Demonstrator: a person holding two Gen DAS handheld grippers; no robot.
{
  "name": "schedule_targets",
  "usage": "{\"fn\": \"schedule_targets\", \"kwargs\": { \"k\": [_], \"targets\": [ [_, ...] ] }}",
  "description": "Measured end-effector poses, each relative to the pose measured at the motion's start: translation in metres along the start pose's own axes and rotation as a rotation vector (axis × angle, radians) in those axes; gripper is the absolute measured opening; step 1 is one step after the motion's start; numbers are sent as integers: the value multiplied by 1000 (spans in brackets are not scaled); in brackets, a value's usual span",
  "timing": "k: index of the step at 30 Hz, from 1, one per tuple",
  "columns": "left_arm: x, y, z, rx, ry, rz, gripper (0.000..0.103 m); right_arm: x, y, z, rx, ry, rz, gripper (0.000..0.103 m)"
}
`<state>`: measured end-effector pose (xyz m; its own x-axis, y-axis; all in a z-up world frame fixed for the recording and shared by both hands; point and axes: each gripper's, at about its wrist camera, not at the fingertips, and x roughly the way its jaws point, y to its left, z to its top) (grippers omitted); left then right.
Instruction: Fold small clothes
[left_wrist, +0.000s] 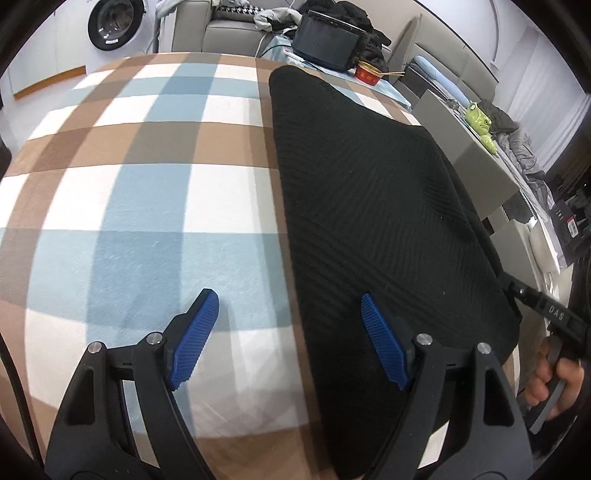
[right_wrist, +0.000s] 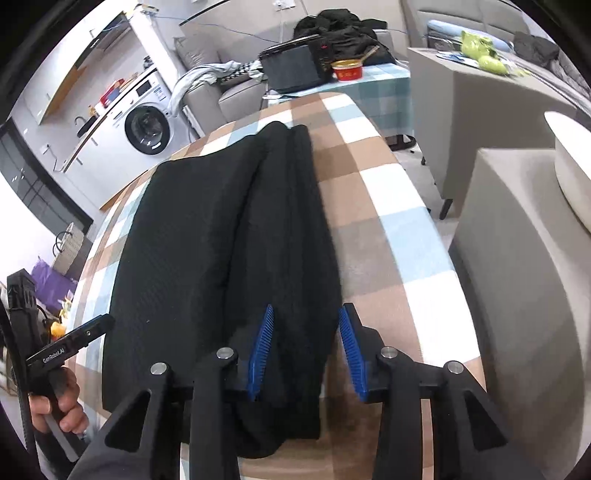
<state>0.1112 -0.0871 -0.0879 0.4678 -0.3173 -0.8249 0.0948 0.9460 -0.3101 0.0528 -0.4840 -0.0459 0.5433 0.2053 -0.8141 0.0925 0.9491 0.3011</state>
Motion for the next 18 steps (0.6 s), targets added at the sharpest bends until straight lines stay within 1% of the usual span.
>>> {"fn": "schedule_targets", "kwargs": {
  "k": [1, 2, 3, 4, 5, 6, 7, 8, 9, 10, 12, 16, 18],
  "targets": [
    [2, -2, 3, 1, -6, -14, 77, 1, -2, 0, 11, 2, 7, 38],
    [5, -3, 6, 0, -13, -32, 74, 3, -3, 1, 17, 2, 18, 38],
    [6, -3, 8, -4, -26, -58, 68, 6, -4, 1, 18, 6, 29, 38],
    [9, -4, 11, -14, -44, -92, 52, 10, -3, 1, 17, 14, 30, 37],
    [13, -5, 13, -13, -39, -112, 38, 13, -1, 2, 10, 20, 25, 34],
    [16, -7, 15, -12, -29, -121, 31, 16, 6, 2, 2, 24, 27, 29],
    [20, -8, 16, -11, -26, -111, 28, 18, 9, 3, -10, 28, 40, 25],
    [20, -10, 17, -7, -39, -101, 23, 21, 13, 3, -17, 30, 45, 22],
    [21, -13, 17, 8, -44, -96, 21, 24, 16, 4, -24, 40, 49, 20],
    [20, -16, 17, 34, -50, -86, 18, 25, 19, 5, -31, 41, 48, 20],
    [18, -18, 16, 64, -60, -69, 16, 28, 23, 5, -39, 43, 61, 20],
    [12, -2, 14, 51, -69, -52, 14, 32, 31, 3, -31, 41, 83, 20],
    [6, 9, 12, 35, -81, -34, 14, 35, 40, 1, -39, 52, 110, 20]
  ]
}}
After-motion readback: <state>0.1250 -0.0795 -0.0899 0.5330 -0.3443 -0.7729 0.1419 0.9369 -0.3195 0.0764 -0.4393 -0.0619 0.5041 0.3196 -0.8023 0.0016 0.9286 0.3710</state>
